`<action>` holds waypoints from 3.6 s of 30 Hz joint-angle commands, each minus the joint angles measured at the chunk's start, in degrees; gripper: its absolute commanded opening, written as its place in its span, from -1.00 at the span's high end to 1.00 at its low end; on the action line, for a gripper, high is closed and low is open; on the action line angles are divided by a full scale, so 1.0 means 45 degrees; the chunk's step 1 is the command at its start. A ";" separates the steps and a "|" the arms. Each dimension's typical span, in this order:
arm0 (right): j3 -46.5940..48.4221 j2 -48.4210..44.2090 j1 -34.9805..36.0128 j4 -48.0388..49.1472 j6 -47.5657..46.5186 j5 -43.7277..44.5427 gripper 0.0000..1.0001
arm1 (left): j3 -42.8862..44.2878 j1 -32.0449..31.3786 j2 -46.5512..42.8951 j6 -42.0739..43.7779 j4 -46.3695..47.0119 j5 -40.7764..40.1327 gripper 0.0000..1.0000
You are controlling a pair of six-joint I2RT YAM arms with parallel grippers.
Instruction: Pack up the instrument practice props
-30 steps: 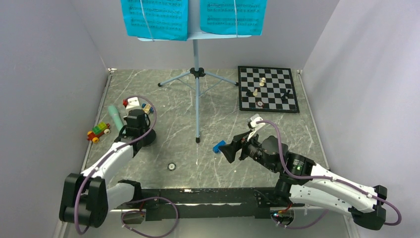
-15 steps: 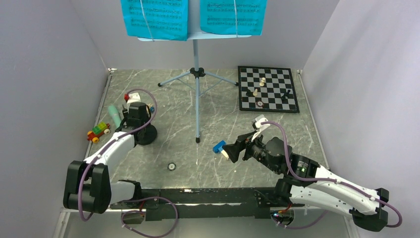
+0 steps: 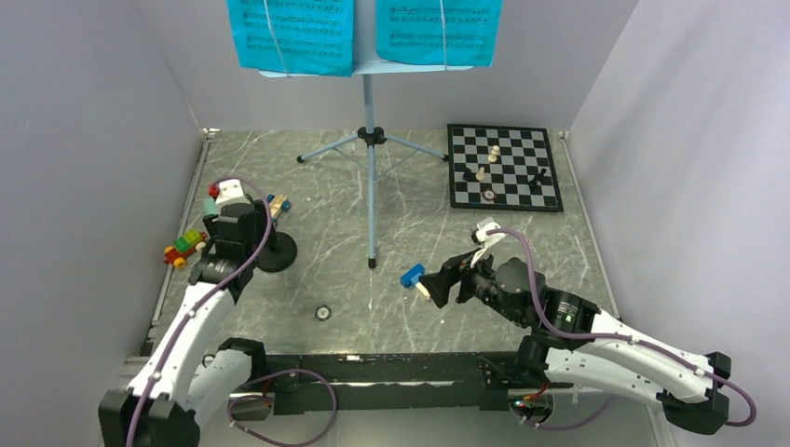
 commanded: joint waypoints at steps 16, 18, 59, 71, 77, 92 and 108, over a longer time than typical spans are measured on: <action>0.0176 0.1157 -0.0001 0.0217 0.0851 0.0473 -0.79 | 0.3171 -0.7889 0.0214 0.1090 0.1236 -0.0820 -0.99; 0.0296 0.1244 -0.0001 0.0062 0.0978 0.0526 -0.79 | 0.3197 -0.7682 0.1062 0.0139 0.2123 0.0024 -0.99; 0.1057 0.0499 0.0005 -0.1724 0.1288 0.1683 -0.77 | 0.5432 -0.7343 0.9391 -0.0331 0.2136 0.3371 1.00; 0.0851 0.0135 0.0021 -0.1790 0.1375 0.1730 -0.77 | 0.4028 -0.7462 0.7635 -0.1256 0.1473 0.1834 1.00; 0.0957 0.0219 0.0005 -0.1756 0.1216 0.1746 -0.77 | 0.3527 -0.7598 0.7053 -0.2016 0.1174 0.2019 1.00; 0.0810 0.0287 0.0002 -0.1623 0.1296 0.1526 -0.77 | 0.2747 -1.0034 0.6136 -0.4924 0.0321 0.1541 1.00; 0.0332 0.0007 0.0018 -0.1549 0.1754 0.1320 -0.76 | 0.2063 -1.1617 0.4901 -0.6797 -0.1106 0.0119 1.00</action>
